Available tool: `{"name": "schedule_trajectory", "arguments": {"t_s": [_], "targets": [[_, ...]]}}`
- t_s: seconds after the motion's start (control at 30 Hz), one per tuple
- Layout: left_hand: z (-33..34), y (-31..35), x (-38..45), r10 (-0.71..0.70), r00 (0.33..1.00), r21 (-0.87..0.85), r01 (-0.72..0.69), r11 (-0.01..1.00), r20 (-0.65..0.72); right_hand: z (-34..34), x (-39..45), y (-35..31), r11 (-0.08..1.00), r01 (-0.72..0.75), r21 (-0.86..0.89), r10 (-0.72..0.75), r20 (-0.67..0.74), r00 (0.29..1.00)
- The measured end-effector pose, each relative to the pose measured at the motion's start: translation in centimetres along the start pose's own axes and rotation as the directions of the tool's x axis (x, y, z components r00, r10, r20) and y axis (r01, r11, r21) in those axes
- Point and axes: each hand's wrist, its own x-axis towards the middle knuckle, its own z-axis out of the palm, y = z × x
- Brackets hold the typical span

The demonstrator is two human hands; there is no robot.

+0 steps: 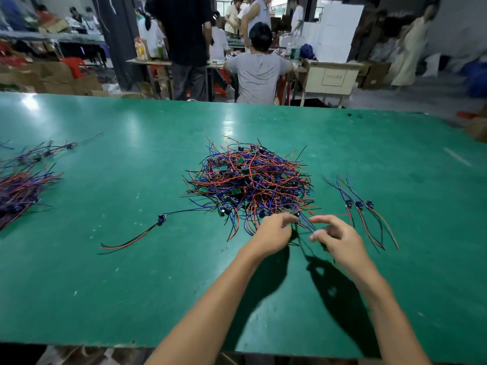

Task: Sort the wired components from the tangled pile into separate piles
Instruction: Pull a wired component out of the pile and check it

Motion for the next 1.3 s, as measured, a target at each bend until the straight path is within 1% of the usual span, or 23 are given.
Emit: {"name": "schedule_trajectory", "arguments": {"t_s": [0.03,0.07,0.13,0.17,0.2,0.23,0.3,0.37,0.43,0.47,0.5,0.57,0.63,0.7,0.77,0.83,0.93,0.97,1.03,1.1,1.17,1.23,1.3], "targets": [[0.2,-0.1,0.1,-0.001,1.000,-0.077,0.002,0.997,0.004,-0.1,0.0,-0.4,0.990,-0.047,0.132,0.043,0.038,0.998],[0.3,-0.2,0.2,-0.018,1.000,-0.204,0.020,0.979,0.013,-0.1,0.0,-0.9,0.966,-0.100,0.237,0.081,0.089,0.993],[0.5,0.0,0.1,-0.078,0.996,-0.496,0.091,0.863,0.047,-0.1,0.1,-1.7,0.915,-0.177,0.363,0.104,0.210,0.972],[0.4,0.2,0.1,-0.109,0.992,-0.598,0.123,0.792,0.060,0.0,0.0,-2.0,0.886,-0.194,0.421,0.081,0.270,0.959],[0.2,0.4,0.0,-0.129,0.989,-0.654,0.141,0.743,0.067,0.1,0.0,-2.4,0.851,-0.199,0.486,0.045,0.310,0.950],[-0.1,0.6,0.0,-0.137,0.988,-0.678,0.151,0.720,0.075,0.3,0.0,-2.9,0.806,-0.199,0.557,0.011,0.322,0.947],[-0.9,1.0,-0.6,-0.133,0.984,-0.669,0.178,0.721,0.118,0.8,0.2,-3.7,0.700,-0.192,0.688,-0.018,0.285,0.958],[-1.6,1.5,-1.5,-0.118,0.970,-0.659,0.233,0.716,0.214,1.5,0.6,-4.1,0.598,-0.179,0.781,0.026,0.204,0.979],[-2.4,2.0,-2.4,-0.077,0.938,-0.668,0.296,0.683,0.337,2.3,1.1,-4.0,0.567,-0.150,0.810,0.085,0.124,0.989],[-3.0,2.1,-3.0,-0.047,0.929,-0.671,0.299,0.678,0.366,2.8,1.2,-3.9,0.555,-0.135,0.821,0.098,0.097,0.990],[-3.5,2.0,-3.6,-0.024,0.932,-0.670,0.279,0.688,0.363,3.2,1.3,-3.7,0.527,-0.122,0.841,0.102,0.080,0.992],[-4.7,1.7,-4.8,0.011,0.951,-0.636,0.199,0.745,0.310,4.0,1.3,-3.3,0.463,-0.106,0.880,0.094,0.070,0.993],[-5.5,1.1,-5.8,0.029,0.966,-0.585,0.131,0.801,0.257,4.6,1.2,-2.8,0.437,-0.113,0.892,0.077,0.087,0.993],[-6.0,0.4,-6.4,0.004,0.981,-0.553,0.107,0.826,0.195,5.3,0.9,-2.2,0.474,-0.120,0.873,0.060,0.104,0.993],[-6.2,-0.3,-7.0,-0.037,0.988,-0.533,0.112,0.838,0.148,6.2,0.3,-1.5,0.577,-0.107,0.809,0.071,0.081,0.994],[-6.3,-1.3,-7.5,-0.072,0.984,-0.507,0.144,0.850,0.160,7.0,-0.2,-0.8,0.671,-0.092,0.735,0.098,0.035,0.995],[-6.2,-2.8,-8.2,-0.128,0.966,-0.444,0.218,0.869,0.224,7.7,-0.8,-0.2,0.760,-0.081,0.645,0.083,0.027,0.996],[-6.0,-3.0,-8.3,-0.136,0.968,-0.434,0.218,0.874,0.213,7.9,-0.9,-0.2,0.792,-0.075,0.606,0.063,0.041,0.997],[-5.6,-3.2,-8.2,-0.138,0.981,-0.468,0.186,0.864,0.134,8.4,-1.1,-0.3,0.849,-0.057,0.525,0.018,0.079,0.997],[-4.8,-3.0,-8.2,-0.128,0.991,-0.546,0.134,0.827,0.048,8.9,-1.2,-0.6,0.869,-0.063,0.491,-0.001,0.127,0.992],[-3.9,-3.1,-8.2,-0.130,0.991,-0.583,0.098,0.807,-0.014,9.3,-1.3,-0.7,0.871,-0.081,0.484,0.001,0.163,0.987],[-3.1,-3.3,-8.5,-0.160,0.986,-0.595,0.103,0.797,-0.043,9.7,-1.3,-0.6,0.881,-0.068,0.467,0.000,0.143,0.990],[-2.6,-3.7,-8.9,-0.174,0.984,-0.597,0.112,0.795,-0.047,9.9,-1.3,-0.1,0.878,-0.050,0.476,0.013,0.081,0.997]]}}
